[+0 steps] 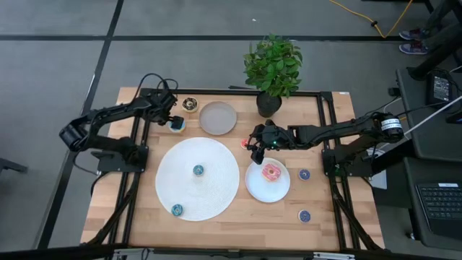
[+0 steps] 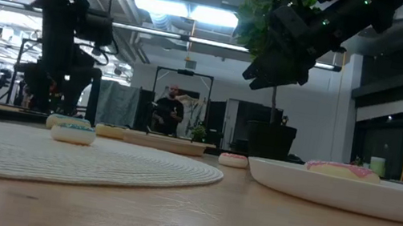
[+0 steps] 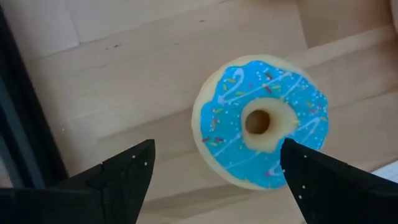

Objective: Pick & Place donuts
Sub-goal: Put the large blue donut on the white plate

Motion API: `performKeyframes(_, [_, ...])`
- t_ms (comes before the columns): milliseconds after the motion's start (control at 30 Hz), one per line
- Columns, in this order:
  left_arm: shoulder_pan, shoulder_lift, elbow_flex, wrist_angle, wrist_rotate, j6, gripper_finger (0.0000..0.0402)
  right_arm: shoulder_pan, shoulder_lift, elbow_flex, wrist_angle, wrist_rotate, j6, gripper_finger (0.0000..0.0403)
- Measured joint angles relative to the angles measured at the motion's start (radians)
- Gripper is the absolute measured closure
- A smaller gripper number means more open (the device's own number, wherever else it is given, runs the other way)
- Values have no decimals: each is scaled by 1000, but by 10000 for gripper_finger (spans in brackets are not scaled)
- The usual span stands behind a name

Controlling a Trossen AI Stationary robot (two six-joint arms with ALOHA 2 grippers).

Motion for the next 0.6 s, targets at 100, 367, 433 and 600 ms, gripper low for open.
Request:
performKeyframes(100, [0, 29, 0, 27, 1, 18, 66, 0, 0, 0, 0, 0, 0, 161])
performKeyframes(367, [0, 98, 0, 49, 2, 30, 66, 0, 0, 0, -1, 0, 0, 161])
performKeyframes(433, [0, 108, 0, 50, 4, 34, 66, 0, 0, 0, -1, 0, 0, 161])
performKeyframes(600, [0, 107, 0, 56, 28, 31, 66, 0, 0, 0, -1, 0, -1, 161])
